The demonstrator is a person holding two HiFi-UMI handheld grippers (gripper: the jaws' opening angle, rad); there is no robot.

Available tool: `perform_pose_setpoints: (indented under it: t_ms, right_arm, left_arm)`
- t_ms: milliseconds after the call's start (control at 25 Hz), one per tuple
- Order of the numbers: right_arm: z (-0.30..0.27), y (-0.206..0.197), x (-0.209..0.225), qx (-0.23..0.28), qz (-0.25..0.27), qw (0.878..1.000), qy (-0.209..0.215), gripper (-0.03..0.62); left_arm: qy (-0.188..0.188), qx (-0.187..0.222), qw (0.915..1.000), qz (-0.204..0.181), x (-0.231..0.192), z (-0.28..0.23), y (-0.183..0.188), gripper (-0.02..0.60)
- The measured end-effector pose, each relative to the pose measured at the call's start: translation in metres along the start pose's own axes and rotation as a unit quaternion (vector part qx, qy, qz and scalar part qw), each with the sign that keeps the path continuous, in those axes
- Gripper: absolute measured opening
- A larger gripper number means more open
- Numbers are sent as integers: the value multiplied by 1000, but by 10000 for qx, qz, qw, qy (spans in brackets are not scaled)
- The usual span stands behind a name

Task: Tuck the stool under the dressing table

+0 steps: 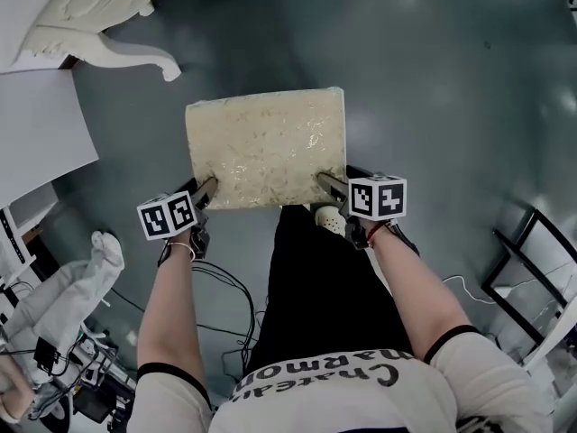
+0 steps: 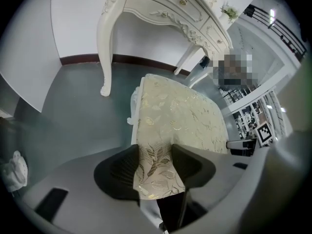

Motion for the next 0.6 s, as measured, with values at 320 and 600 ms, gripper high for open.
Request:
perform_pose_setpoints:
  t_ms: [320, 600]
  right_arm:
    - [0, 7, -5, 24, -97, 9999, -81, 337]
    - [11, 27, -12, 290, -42, 9995, -116, 337]
  left_arm:
    - [64, 144, 9999, -67, 1, 2, 16, 213]
    - [-163, 306, 9994, -58, 7, 9, 31, 213]
Point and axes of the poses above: the fingertips, and each gripper's own axes: z backward along the fingers, x to its right, y out of its top, the point moved 10 cm from there along z, backward along the fingers, and after that the axes turned 1 degree about -x, right-handed, at the moved point
